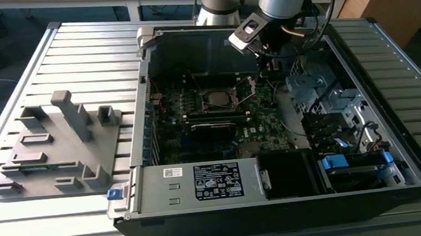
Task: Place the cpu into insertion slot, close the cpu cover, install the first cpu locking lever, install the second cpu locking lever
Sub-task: 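Close the cpu cover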
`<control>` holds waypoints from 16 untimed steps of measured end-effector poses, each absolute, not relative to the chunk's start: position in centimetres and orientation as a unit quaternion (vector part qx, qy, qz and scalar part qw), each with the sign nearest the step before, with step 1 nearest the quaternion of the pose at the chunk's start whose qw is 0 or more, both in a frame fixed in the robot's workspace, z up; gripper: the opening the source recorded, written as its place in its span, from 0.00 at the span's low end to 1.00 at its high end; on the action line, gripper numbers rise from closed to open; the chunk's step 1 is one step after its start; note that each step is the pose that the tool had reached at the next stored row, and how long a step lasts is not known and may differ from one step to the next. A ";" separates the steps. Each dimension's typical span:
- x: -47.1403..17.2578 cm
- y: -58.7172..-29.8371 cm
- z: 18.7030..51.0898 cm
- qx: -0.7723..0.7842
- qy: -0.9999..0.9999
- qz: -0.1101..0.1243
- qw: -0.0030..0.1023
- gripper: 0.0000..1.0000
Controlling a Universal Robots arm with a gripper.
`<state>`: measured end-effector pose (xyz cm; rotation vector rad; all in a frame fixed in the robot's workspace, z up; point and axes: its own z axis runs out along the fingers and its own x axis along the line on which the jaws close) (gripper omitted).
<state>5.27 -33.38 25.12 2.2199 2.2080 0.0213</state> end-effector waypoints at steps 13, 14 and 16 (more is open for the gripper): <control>5.3 -33.4 24.4 0.709 0.705 0.007 0.005 0.10; 5.3 -33.4 24.4 0.709 0.705 0.007 0.005 0.10; 5.3 -33.4 24.3 0.709 0.705 0.007 0.005 0.10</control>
